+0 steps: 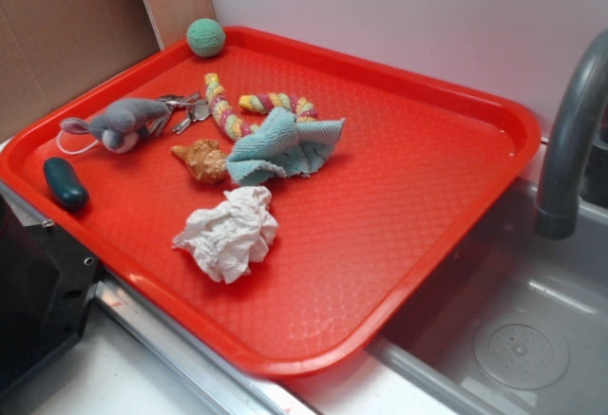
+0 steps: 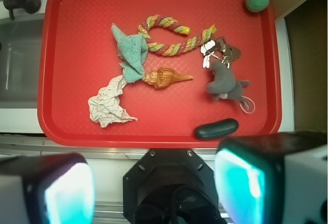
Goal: Grab the white paper.
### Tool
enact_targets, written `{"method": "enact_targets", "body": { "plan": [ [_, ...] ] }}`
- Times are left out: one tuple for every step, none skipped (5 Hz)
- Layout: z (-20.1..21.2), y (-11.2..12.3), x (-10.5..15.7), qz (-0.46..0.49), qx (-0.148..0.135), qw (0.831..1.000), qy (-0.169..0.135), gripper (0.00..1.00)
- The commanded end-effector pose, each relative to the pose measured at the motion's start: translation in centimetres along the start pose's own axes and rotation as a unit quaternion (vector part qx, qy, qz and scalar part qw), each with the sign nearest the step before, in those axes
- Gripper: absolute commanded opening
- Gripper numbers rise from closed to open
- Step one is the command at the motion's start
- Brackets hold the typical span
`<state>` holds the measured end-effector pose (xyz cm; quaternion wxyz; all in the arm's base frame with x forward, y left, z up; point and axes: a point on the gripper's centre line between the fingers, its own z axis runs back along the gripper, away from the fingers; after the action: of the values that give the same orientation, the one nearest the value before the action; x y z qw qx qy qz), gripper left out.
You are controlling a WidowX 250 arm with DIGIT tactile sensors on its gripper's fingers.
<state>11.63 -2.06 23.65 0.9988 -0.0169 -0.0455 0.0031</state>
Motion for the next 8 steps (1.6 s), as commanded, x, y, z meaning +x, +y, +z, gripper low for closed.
{"method": "enact_targets", "body": {
  "plan": [
    [0.0, 0.0, 0.0, 0.000, 0.000, 1.000, 0.000, 1.00],
    [-5.3, -3.4, 2.2, -0.127, 0.014, 0.992, -0.011, 1.00],
    [-9.7, -5.4, 2.4, -0.219, 0.009, 0.975, -0.044, 1.00],
    [-14.6, -6.7, 2.5, -0.280, 0.012, 0.960, -0.013, 1.00],
    [-18.2, -8.0, 2.2, -0.299, -0.014, 0.954, 0.005, 1.00],
    [-20.0, -9.2, 2.1, -0.307, -0.035, 0.951, 0.018, 1.00],
    [-20.5, -9.0, 1.7, -0.291, -0.054, 0.955, 0.020, 0.00],
    [-21.9, -8.1, 1.5, -0.260, -0.087, 0.961, 0.035, 0.00]
  ]
}}
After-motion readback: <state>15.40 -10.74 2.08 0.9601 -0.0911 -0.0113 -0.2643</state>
